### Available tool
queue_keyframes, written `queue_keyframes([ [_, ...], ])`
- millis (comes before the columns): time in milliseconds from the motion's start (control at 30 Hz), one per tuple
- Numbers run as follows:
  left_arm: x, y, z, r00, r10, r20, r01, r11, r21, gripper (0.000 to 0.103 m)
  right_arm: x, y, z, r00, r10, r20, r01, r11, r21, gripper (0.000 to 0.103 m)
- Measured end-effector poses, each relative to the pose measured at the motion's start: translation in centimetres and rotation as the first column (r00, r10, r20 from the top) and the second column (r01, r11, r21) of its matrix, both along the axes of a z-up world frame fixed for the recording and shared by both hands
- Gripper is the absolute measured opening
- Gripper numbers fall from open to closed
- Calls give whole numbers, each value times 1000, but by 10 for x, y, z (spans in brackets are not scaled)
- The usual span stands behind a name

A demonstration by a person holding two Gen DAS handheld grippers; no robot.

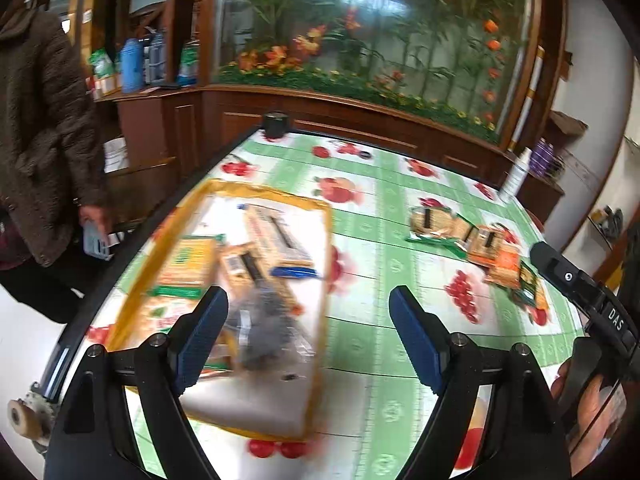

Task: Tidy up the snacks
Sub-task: 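Withdraw both tools from the tray toward the remaining snacks, then grasp the round clear-wrapped cracker pack with the left tool while the right tool grasps the green-strip cracker pack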

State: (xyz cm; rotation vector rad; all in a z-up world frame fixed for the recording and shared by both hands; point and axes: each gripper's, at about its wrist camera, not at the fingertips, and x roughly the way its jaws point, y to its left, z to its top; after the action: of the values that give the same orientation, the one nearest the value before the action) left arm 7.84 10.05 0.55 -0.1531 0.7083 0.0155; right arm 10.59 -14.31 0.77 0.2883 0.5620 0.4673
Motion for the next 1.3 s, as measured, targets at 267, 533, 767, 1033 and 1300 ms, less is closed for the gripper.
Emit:
queue_keyframes([
  [267, 17, -62, -2, 991, -133, -10, 133, 991, -2, 83, -20, -130, -15, 964, -262, -45, 263, 965, -2, 103],
  [533, 54, -119, -18, 962, -266, -64, 267, 964, 6, 83, -19, -196, -35, 911, -400, -98, 399, 917, -33, 103],
  [767, 123, -129, -24, 973, -223, -59, 225, 974, 14, 83, -6, -189, -44, 916, -387, -102, 379, 921, -87, 103],
  [1033, 204, -157, -57, 951, -271, -151, 273, 962, -10, 83, 29, -170, -46, 929, -353, -114, 345, 935, -85, 103],
  [1300, 249, -173, -74, 948, -262, -180, 271, 962, 23, 83, 95, -130, -40, 952, -287, -104, 274, 954, -118, 103],
])
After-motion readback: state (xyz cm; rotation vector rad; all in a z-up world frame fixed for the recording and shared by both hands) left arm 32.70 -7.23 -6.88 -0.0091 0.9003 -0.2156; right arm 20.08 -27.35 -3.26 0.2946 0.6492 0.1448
